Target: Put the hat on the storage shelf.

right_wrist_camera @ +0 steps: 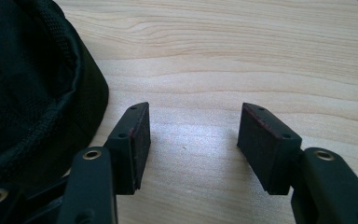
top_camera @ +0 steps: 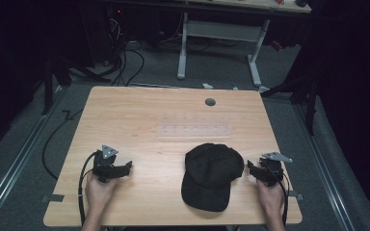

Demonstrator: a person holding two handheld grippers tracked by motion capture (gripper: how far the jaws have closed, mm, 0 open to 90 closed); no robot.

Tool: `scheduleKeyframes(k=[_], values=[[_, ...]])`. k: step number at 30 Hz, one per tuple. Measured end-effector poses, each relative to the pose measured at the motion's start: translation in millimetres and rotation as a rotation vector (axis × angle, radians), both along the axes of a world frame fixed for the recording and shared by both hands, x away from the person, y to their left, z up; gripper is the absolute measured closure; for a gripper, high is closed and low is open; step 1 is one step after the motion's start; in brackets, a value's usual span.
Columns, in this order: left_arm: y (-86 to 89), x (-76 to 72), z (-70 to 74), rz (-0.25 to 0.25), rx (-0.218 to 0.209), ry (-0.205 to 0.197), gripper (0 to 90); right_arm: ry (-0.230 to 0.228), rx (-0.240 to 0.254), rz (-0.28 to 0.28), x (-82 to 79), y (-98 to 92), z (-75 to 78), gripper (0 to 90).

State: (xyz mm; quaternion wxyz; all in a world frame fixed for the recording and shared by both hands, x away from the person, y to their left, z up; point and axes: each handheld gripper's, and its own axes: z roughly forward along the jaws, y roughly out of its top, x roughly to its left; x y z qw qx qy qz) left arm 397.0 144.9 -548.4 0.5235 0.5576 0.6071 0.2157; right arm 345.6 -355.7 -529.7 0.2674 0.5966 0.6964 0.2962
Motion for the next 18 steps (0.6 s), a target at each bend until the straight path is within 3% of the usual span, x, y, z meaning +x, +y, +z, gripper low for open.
scheduleKeyframes(k=[18], values=[[0.1, 0.1, 0.2, 0.003, -0.002, -0.001, 17.2, 0.003, -0.004, 0.032, 0.7, 0.7, -0.4, 37.2]])
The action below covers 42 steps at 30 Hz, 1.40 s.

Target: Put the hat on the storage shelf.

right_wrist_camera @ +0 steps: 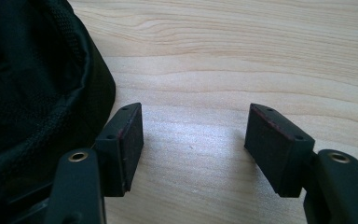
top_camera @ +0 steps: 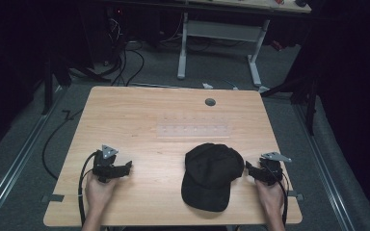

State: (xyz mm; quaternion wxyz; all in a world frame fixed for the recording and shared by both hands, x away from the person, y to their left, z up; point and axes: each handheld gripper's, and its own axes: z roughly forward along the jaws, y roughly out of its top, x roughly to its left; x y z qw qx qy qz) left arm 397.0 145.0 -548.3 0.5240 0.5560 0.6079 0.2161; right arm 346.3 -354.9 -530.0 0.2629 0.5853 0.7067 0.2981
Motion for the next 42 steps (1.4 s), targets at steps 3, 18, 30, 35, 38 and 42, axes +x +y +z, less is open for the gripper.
scheduleKeyframes(k=[3, 18, 30, 35, 38, 42], values=[[0.0, 0.0, 0.0, 0.0, 0.0, 0.0, 17.3, 0.003, 0.002, -0.012, -0.2, 0.3, 0.0, 34.9], [0.2, 0.0, 0.0, 0.002, 0.002, -0.001, 17.7, 0.002, 0.012, -0.03, -1.5, -0.6, 0.1, 36.0], [0.3, 0.0, 0.0, 0.002, 0.003, 0.0, 17.8, -0.06, 0.068, -0.048, -14.9, -7.7, 14.8, 41.1], [0.1, 0.0, 0.1, 0.003, 0.0, 0.0, 17.8, -0.067, 0.062, -0.013, -18.6, -5.2, 19.7, 40.8], [0.3, 0.0, 0.0, 0.002, 0.002, 0.0, 17.8, -0.116, 0.07, 0.009, -22.5, -2.9, 28.6, 40.9], [0.3, 0.0, 0.0, 0.002, 0.002, 0.0, 17.8, -0.142, 0.108, 0.036, -24.8, 1.0, 39.4, 41.2]])
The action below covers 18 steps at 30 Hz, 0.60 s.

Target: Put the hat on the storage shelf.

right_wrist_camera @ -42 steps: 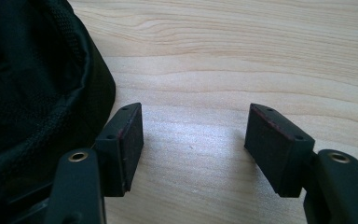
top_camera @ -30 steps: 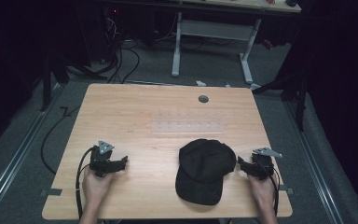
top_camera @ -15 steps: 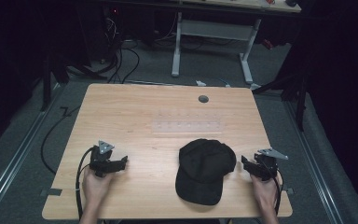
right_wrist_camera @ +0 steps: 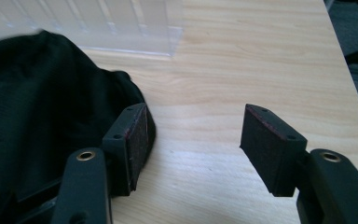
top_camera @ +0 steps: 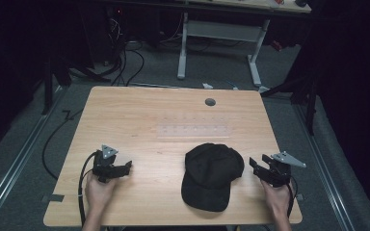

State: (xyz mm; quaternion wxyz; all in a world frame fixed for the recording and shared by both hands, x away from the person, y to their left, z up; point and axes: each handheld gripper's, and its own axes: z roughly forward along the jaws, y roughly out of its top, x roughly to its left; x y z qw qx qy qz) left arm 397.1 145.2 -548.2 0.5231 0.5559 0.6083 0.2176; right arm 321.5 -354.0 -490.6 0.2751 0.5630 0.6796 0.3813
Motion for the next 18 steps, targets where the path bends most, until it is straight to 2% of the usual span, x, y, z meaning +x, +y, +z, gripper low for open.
scheduleKeyframes(k=[3, 9, 18], values=[[0.1, 0.0, 0.0, 0.0, 0.0, 0.0, 17.9, 0.001, 0.017, 0.032, 0.8, 3.9, 5.3, 41.3], [0.1, 0.0, 0.0, 0.0, 0.001, 0.0, 17.9, 0.011, 0.045, 0.059, 2.9, 9.3, 10.7, 41.3], [0.2, 0.0, 0.0, 0.001, 0.0, 0.0, 18.2, -0.01, 0.064, 0.123, 3.9, 24.3, 24.8, 38.3]])
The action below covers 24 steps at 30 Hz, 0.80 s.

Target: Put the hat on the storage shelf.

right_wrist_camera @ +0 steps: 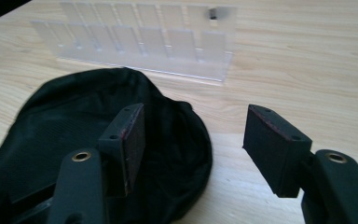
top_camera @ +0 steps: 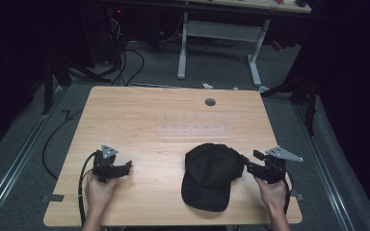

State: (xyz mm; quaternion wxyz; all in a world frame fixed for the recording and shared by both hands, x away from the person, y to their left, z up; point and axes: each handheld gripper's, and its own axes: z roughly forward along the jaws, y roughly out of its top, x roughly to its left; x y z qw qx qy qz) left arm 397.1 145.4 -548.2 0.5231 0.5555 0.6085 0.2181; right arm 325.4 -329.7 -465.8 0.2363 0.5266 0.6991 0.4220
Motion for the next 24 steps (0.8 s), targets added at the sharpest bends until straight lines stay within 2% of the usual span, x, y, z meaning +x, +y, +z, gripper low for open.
scheduleKeyframes(k=[4, 10, 24], values=[[0.0, 0.0, 0.0, 0.0, 0.0, 0.0, 18.2, -0.003, 0.005, 0.042, 2.1, 11.3, 6.4, 35.9], [0.2, 0.1, 0.1, 0.003, 0.0, -0.001, 18.8, 0.017, 0.008, 0.086, 7.0, 23.4, 11.6, 32.4], [0.3, 0.2, 0.1, 0.005, 0.0, -0.001, 19.2, 0.061, -0.015, 0.158, 17.6, 46.4, 8.0, 28.5]])
